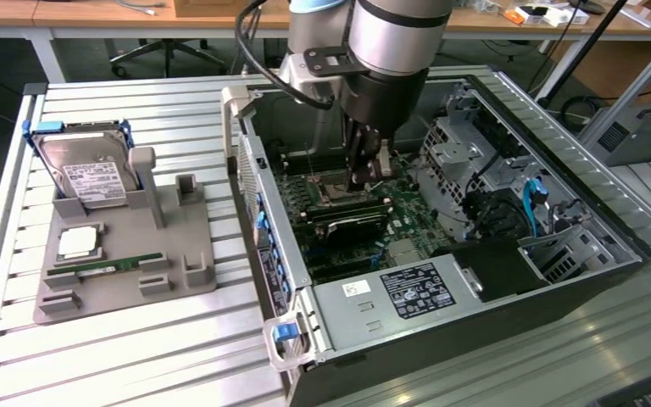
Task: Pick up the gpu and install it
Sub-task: 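Press down on the gpu until it lock into place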
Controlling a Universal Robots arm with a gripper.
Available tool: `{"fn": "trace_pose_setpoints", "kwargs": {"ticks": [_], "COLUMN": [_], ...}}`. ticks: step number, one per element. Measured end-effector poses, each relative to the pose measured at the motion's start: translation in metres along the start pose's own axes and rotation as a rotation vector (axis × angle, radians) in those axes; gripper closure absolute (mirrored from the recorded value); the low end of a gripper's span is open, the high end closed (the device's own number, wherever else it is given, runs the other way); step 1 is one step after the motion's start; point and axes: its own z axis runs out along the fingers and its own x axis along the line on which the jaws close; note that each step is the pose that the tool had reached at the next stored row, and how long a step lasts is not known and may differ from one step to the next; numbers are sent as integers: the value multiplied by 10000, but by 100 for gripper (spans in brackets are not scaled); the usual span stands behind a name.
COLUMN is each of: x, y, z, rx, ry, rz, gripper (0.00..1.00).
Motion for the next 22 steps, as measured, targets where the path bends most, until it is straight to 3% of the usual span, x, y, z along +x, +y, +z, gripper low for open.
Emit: {"fn": "trace_pose_setpoints", "kwargs": {"ticks": [1, 4, 8, 11, 17, 22], "x": [-2, 4, 4, 4, 4, 7], "y": [16, 53, 54, 48, 45, 49], "z": [134, 229, 229, 230, 235, 342], "rx": [-1, -14, -14, -102, -152, -158], "ry": [-1, 1, 1, 10, 18, 18], "rz": [0, -1, 0, -12, -129, -148], "gripper": [89, 89, 89, 89, 89, 89]}}
